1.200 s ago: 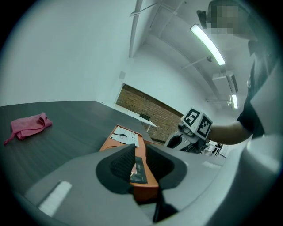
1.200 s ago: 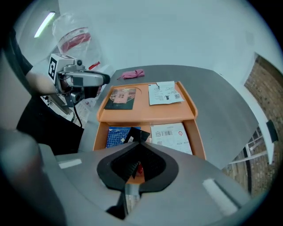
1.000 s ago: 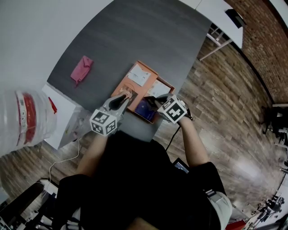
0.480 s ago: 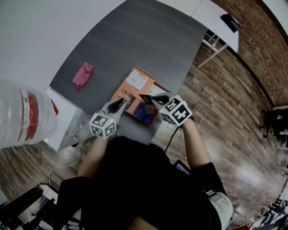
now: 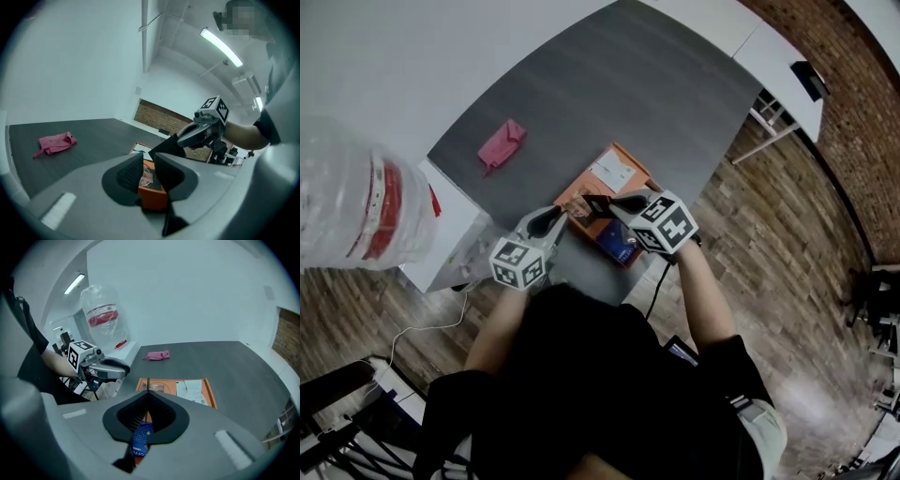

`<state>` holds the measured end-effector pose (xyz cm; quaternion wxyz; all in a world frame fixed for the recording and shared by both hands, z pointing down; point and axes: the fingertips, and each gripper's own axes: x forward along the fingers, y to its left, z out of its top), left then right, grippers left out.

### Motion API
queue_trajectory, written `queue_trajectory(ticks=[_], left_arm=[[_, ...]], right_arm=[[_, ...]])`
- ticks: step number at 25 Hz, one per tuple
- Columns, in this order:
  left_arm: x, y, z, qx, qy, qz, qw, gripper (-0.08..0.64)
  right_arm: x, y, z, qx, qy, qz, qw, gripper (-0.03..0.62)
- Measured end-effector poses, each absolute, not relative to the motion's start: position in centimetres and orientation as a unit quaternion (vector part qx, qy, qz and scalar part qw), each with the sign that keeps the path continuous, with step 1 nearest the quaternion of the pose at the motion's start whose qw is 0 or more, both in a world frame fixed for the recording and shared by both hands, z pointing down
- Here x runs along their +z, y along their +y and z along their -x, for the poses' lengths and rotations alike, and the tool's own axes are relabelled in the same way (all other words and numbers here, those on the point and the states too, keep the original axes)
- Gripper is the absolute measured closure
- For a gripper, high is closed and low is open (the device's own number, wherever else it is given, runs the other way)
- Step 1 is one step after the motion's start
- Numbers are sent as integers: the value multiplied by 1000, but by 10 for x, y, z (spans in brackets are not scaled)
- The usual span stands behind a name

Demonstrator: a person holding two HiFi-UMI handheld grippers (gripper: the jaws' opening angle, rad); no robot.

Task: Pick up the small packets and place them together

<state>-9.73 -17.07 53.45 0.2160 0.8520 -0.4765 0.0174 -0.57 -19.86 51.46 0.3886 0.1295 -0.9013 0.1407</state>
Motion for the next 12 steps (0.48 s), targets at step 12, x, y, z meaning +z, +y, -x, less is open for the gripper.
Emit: queue_trajectory(ticks=[12], left_arm=[[547,-156,135,4,-523,-819,237,488]], right_arm=[[551,-211,48,140,-884,-83,438,588]])
